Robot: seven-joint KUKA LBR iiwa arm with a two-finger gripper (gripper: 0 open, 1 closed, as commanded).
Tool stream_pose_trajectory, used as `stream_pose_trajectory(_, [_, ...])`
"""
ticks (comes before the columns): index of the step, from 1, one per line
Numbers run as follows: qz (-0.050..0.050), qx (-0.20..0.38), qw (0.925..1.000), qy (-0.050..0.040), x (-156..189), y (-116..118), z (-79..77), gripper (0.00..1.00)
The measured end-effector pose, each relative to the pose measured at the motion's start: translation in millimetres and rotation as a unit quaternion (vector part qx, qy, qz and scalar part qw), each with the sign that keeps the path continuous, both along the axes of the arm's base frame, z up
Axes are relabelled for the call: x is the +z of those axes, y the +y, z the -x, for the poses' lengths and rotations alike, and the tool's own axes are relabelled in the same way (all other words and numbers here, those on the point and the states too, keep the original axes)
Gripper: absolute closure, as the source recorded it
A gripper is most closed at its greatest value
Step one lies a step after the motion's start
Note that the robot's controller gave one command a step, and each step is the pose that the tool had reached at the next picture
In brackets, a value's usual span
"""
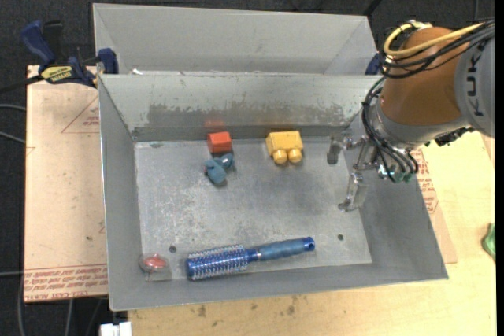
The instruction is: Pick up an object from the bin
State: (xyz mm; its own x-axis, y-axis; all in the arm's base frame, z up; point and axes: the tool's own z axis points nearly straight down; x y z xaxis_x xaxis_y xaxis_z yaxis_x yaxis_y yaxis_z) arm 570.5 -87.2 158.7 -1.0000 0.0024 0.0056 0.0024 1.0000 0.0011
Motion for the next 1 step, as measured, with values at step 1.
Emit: stream_pose_trajectory(1, [-0.001, 0.100, 0.9950, -0.0029, -90.7, 84.1, 70.9, 0.00])
